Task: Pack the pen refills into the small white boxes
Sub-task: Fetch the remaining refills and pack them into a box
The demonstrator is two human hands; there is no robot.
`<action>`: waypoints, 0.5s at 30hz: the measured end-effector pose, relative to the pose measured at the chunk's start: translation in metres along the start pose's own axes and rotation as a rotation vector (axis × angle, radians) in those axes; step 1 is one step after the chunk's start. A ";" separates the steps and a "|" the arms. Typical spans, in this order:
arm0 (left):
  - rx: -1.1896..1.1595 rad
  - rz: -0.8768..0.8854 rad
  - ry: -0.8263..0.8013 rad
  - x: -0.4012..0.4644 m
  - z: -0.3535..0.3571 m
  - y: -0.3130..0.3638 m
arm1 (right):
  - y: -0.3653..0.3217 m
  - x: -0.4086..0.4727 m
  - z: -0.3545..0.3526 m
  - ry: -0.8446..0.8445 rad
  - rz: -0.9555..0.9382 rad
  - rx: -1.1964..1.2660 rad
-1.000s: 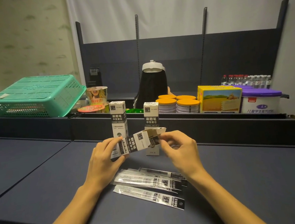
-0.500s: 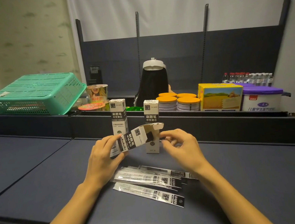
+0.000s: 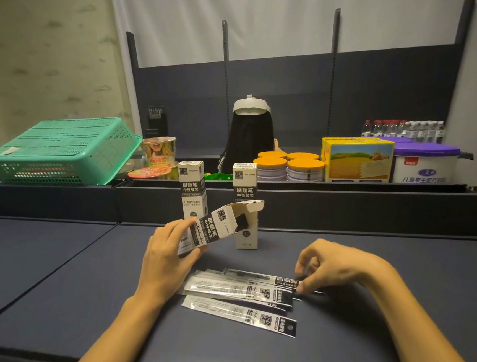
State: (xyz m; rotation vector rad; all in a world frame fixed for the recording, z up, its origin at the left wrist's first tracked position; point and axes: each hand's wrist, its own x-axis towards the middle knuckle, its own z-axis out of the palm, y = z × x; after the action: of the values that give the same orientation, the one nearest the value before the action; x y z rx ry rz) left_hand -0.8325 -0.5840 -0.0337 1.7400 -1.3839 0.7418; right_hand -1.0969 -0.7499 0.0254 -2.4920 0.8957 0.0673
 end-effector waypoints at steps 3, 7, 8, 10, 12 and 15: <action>0.006 0.001 -0.006 0.000 0.000 0.000 | -0.001 -0.001 0.003 -0.033 0.000 -0.013; 0.005 -0.003 -0.004 0.000 0.000 0.002 | -0.004 -0.002 0.003 -0.031 -0.005 0.022; 0.003 -0.004 -0.004 0.000 0.000 0.002 | -0.003 -0.002 0.003 -0.028 -0.005 0.039; -0.002 -0.007 -0.004 0.000 -0.001 0.002 | -0.003 -0.002 0.003 -0.009 -0.010 0.057; -0.002 -0.009 -0.007 0.000 -0.001 0.002 | -0.004 -0.002 0.003 0.030 -0.016 0.043; 0.000 -0.006 -0.002 0.000 -0.001 0.002 | -0.005 0.000 0.005 0.103 -0.034 0.062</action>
State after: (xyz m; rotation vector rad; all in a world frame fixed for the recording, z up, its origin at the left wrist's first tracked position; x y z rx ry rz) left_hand -0.8349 -0.5832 -0.0326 1.7450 -1.3790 0.7373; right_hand -1.0930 -0.7443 0.0235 -2.4703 0.8829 -0.0993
